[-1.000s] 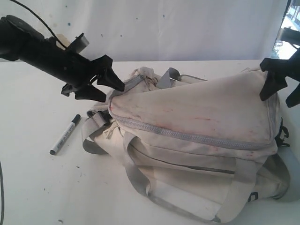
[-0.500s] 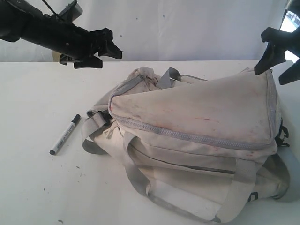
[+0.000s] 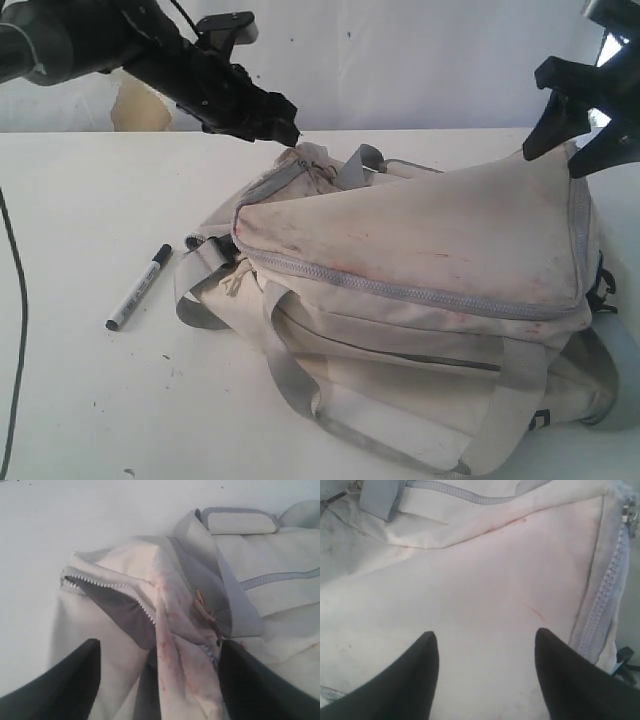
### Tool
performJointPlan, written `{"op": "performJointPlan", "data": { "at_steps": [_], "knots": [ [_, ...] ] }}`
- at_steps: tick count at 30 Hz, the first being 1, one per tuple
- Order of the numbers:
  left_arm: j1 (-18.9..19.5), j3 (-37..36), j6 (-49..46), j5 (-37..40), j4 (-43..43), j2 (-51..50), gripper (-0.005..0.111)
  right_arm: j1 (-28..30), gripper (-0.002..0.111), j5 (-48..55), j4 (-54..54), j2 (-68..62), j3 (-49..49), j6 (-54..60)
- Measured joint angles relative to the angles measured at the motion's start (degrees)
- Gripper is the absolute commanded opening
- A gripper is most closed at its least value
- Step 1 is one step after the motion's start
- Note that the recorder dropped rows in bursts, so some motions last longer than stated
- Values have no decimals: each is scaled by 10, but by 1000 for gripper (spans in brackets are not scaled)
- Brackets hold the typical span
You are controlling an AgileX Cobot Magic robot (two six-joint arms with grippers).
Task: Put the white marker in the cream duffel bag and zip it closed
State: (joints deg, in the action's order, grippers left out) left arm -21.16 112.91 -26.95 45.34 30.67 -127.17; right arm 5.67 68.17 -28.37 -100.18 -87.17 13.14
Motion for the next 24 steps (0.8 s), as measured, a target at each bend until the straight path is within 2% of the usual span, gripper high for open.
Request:
{"op": "performJointPlan", "data": {
  "at_steps": [4,10,15,17,19,22,24],
  "knots": [
    [-21,6,0,4,-26,-5,72,0,53,-1,5,0,0,0],
    [-55,6,0,6,-129,-10,72,0,53,-11,9,0,0,0],
    [-64,6,10,-6,-161,-25,71,0,53,-13,11,0,0,2],
    [-64,6,12,-5,-163,-31,59,0,53,-13,11,0,0,4],
    [-64,6,13,-5,-163,-38,39,0,53,-13,11,0,0,4],
    [-64,6,13,-4,-151,-42,-1,0,52,-13,12,0,0,5],
    [-64,6,15,-3,-142,-44,1,0,51,-13,1,0,0,15]
  ]
}}
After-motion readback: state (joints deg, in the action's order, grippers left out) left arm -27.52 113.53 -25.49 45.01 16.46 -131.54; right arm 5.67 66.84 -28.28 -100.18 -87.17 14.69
